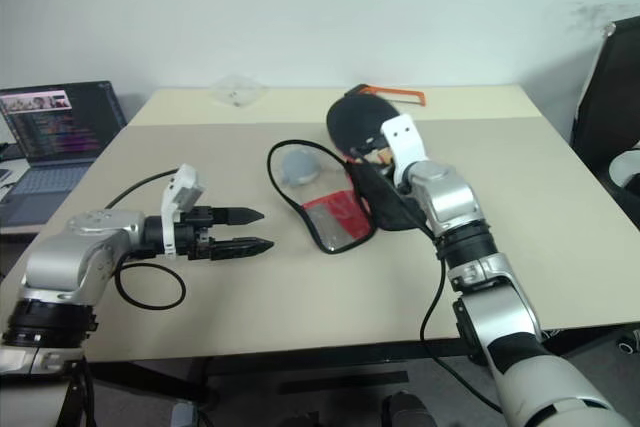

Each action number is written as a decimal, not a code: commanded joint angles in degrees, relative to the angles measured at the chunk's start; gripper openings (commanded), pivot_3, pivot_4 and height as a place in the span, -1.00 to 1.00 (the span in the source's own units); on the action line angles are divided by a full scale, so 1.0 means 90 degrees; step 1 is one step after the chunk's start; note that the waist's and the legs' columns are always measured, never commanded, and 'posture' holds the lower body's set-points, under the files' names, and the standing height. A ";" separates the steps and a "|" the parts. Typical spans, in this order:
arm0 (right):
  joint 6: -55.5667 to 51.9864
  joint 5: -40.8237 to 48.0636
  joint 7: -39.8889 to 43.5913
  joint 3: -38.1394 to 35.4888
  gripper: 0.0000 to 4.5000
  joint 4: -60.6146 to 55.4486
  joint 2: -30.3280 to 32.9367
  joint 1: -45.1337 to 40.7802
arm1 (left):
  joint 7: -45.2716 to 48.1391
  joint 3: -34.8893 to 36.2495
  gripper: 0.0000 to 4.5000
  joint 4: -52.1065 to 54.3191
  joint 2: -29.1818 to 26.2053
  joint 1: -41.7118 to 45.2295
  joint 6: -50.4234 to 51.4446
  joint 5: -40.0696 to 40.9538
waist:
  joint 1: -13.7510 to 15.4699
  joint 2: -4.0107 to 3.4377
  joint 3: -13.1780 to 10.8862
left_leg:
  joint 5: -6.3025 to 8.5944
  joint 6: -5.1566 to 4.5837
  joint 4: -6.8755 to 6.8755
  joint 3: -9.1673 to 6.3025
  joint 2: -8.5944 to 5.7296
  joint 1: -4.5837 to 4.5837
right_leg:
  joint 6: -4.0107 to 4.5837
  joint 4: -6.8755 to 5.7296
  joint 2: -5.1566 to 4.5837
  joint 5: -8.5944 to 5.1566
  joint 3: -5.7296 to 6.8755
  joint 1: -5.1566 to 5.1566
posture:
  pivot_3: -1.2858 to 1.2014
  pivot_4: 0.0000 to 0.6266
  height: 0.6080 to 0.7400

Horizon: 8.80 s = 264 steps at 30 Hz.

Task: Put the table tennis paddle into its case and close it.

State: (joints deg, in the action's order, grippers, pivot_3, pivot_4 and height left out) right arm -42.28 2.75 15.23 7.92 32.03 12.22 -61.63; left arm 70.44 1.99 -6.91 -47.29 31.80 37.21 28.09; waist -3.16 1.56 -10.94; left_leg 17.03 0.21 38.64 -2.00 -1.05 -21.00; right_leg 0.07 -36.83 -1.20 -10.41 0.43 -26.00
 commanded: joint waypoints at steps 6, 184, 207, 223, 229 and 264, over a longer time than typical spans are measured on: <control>0.0413 -0.0023 -0.0543 -0.0577 -0.52 0.1137 -0.0089 -0.0589 | -0.0126 0.0312 1.00 0.0501 -0.0121 -0.0237 0.0102 0.0188 | 0.0090 0.0000 -0.0001 | 0.0000 0.0003 0.0008 -0.0026 -0.0020 -0.0042 | -0.0003 0.0005 -0.0033 0.0003 0.0004 -0.0022 | 0.03 -0.52 1.00; -0.0472 0.4091 -0.0719 -0.4471 0.63 0.2080 -0.0640 0.0323 | -0.1856 0.0133 1.00 0.1021 0.1454 -0.0215 -0.1347 -0.0259 | -0.0205 0.0033 -0.0015 | 0.0003 -0.0005 0.0011 0.0131 0.0085 0.0056 | -0.0044 0.0095 0.0132 0.0078 -0.0156 0.0063 | 0.03 -0.52 1.00; -0.2325 0.4349 -0.0983 -0.3755 -0.99 -0.0001 -0.1136 0.1422 | -0.1767 0.0094 1.00 0.0831 0.1493 -0.0122 -0.1466 -0.0400 | -0.0153 0.0041 -0.0010 | 0.0009 -0.0013 0.0012 0.0121 0.0084 0.0015 | -0.0048 0.0100 0.0111 0.0080 -0.0149 0.0018 | 0.03 -0.52 1.00; -0.5134 0.4647 -0.1176 -0.1928 -0.99 -0.5101 -0.0632 0.4784 | -0.1660 -0.0016 1.00 0.0741 0.1526 -0.0073 -0.1457 -0.0430 | 0.0040 0.0045 -0.0006 | 0.0020 -0.0021 0.0006 0.0105 0.0080 0.0017 | -0.0054 0.0105 0.0120 0.0066 -0.0132 0.0018 | 0.03 -0.52 1.00; -0.5546 0.4877 -0.0757 -0.1706 -0.99 -0.5993 -0.0206 0.5465 | -0.1498 -0.0085 1.00 0.0582 0.1485 0.0003 -0.1555 -0.0510 | 0.0074 0.0047 -0.0004 | 0.0027 -0.0026 0.0006 0.0105 0.0078 0.0016 | -0.0060 0.0108 0.0121 0.0057 -0.0131 0.0019 | 0.03 -0.52 1.00; -0.5552 0.5039 -0.0669 -0.1731 0.78 -0.6231 0.0099 0.4744 | -0.1351 -0.0208 1.00 0.0214 0.1654 0.0283 -0.1782 -0.0721 | -0.0007 0.0064 0.0006 | 0.0030 -0.0029 0.0020 0.0113 0.0085 0.0068 | -0.0061 0.0097 0.0141 0.0056 -0.0144 0.0077 | 0.03 -0.52 1.00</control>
State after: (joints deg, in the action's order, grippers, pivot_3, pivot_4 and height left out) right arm -92.10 50.80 10.26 -7.41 -24.82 11.13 -18.78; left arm 58.14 -0.71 -5.43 -32.28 32.93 22.81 21.52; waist -3.23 2.14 -10.88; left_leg 17.31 -0.05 38.83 -1.00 -0.30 -20.38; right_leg -0.48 -35.95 0.07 -9.91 -0.86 -25.30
